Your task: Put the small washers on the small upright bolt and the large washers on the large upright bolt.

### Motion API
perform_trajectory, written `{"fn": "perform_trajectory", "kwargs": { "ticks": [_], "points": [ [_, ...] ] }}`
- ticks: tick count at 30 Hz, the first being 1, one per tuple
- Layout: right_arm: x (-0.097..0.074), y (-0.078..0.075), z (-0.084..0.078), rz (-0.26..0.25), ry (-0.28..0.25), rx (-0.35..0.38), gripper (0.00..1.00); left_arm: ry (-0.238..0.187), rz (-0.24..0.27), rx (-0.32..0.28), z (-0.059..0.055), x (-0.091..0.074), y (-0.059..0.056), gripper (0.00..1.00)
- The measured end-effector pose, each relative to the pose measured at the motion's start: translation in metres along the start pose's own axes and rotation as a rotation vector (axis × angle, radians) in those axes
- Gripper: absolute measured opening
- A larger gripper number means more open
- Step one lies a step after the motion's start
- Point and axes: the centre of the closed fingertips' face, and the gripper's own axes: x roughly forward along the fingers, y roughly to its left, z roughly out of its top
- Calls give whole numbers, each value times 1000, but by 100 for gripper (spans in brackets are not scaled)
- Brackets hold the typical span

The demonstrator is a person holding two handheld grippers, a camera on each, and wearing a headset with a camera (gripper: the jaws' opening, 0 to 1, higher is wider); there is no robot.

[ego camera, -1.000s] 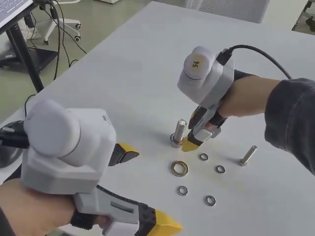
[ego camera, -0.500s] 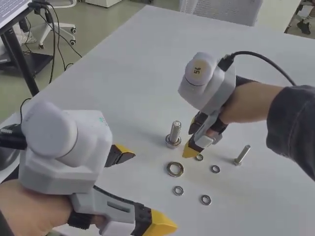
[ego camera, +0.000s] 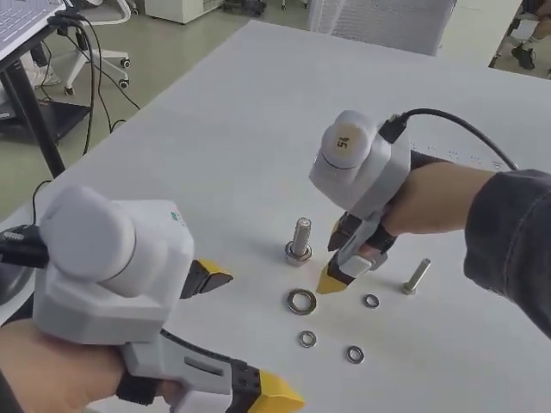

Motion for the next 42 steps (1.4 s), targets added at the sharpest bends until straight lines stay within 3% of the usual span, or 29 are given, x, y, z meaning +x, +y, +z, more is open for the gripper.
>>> {"fn": "perform_trajectory", "kwargs": {
  "ticks": [23, 42],
  "points": [
    [20, 26, 8, 35, -13, -3, 40, 2, -2, 12, 1, 1, 0, 87],
    [31, 29, 7, 25, 11, -34, 36, -7, -5, 10, 3, 1, 0, 87]
  ]
}}
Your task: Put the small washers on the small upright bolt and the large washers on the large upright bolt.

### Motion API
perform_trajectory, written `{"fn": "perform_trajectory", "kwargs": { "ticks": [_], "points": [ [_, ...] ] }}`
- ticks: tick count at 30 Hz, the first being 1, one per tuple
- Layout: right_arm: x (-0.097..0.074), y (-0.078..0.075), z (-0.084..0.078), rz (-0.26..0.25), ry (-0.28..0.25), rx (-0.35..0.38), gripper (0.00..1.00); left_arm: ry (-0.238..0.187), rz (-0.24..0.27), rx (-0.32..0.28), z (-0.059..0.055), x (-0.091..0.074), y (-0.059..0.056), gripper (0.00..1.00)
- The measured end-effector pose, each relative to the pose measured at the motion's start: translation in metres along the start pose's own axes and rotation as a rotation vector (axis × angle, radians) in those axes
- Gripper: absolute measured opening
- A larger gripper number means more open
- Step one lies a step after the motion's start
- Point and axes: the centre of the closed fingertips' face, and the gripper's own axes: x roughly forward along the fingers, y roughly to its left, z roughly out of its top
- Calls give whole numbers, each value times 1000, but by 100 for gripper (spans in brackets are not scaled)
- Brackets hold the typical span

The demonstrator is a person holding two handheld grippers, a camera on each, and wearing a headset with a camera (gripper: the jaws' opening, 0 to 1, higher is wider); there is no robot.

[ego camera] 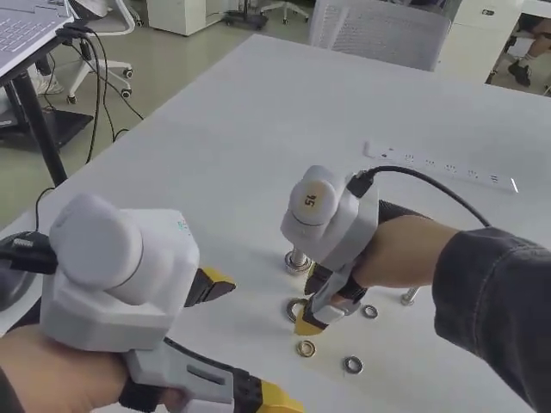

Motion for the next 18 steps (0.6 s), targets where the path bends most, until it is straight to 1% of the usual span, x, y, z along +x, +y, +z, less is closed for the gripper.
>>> {"fn": "perform_trajectory", "kwargs": {
  "ticks": [6, 8, 15, 18],
  "points": [
    [0, -1, 0, -8, 4, -10, 34, -2, 0, -2, 0, 0, 0, 87],
    [0, -1, 0, -17, 11, -25, 33, -3, 1, -3, 0, 0, 0, 87],
    [0, 1, 1, -16, 16, -49, 28, -5, 2, -4, 1, 0, 0, 87],
    [0, 1, 1, -17, 16, -46, 27, -5, 1, -4, 1, 0, 0, 87]
  ]
}}
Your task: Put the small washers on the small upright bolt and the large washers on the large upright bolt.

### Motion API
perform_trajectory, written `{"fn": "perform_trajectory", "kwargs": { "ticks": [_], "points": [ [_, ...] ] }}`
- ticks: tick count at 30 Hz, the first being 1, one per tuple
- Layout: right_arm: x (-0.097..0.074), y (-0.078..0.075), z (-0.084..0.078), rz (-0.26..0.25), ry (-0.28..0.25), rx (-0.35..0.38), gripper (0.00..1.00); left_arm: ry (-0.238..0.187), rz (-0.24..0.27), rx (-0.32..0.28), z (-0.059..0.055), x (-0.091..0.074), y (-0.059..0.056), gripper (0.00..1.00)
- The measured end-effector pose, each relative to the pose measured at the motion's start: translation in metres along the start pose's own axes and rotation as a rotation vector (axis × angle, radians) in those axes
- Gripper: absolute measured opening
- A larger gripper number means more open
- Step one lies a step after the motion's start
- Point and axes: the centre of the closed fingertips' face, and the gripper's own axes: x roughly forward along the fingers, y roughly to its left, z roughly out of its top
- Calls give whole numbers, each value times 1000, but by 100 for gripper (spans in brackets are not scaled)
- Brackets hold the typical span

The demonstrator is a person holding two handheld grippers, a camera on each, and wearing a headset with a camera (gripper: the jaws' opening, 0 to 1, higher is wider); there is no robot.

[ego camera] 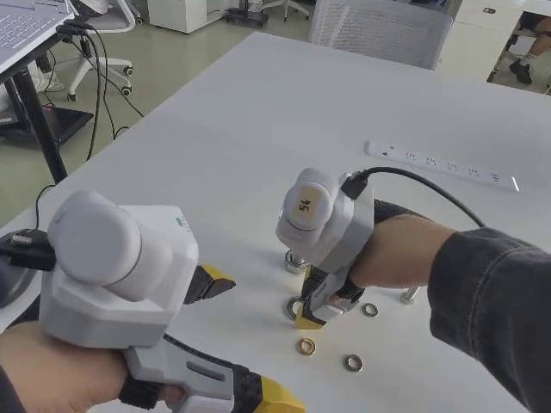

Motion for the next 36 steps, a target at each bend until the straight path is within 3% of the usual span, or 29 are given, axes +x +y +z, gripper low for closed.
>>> {"fn": "perform_trajectory", "kwargs": {
  "ticks": [22, 36],
  "points": [
    [-1, -2, -1, -5, -7, -11, 23, 1, -2, -4, -1, 0, -1, 87],
    [-15, -9, -12, -22, 3, 15, 23, 2, -6, 1, -2, 0, -2, 87]
  ]
}}
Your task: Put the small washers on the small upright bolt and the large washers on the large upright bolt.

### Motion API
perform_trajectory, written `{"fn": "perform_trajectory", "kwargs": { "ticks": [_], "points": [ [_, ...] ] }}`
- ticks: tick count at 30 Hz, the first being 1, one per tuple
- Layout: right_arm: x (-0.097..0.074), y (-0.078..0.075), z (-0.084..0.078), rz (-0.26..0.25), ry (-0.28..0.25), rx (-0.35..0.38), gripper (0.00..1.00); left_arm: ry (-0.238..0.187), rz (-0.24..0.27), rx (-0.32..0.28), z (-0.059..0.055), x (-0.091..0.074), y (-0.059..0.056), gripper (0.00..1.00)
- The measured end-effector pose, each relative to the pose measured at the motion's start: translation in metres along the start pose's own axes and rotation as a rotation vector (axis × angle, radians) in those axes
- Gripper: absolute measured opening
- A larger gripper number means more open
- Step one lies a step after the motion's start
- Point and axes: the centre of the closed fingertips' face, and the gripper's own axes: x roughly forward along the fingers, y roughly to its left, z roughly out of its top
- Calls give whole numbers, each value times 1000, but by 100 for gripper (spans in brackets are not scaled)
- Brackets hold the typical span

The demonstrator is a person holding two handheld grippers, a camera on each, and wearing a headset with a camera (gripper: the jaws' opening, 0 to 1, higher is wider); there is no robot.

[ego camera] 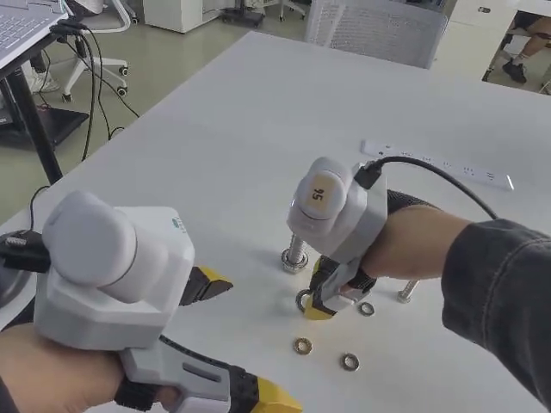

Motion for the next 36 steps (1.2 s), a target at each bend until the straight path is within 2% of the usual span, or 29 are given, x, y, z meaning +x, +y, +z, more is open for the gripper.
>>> {"fn": "perform_trajectory", "kwargs": {
  "ticks": [22, 30, 36],
  "points": [
    [-36, -13, -19, -43, 27, 13, 23, 2, -9, 9, 1, 1, -1, 86],
    [-55, -27, -17, -80, 23, 13, 23, 0, -7, 9, 1, 0, 0, 86],
    [-71, -36, -8, -114, 16, -10, 23, -3, -5, 8, 2, 0, 0, 86]
  ]
}}
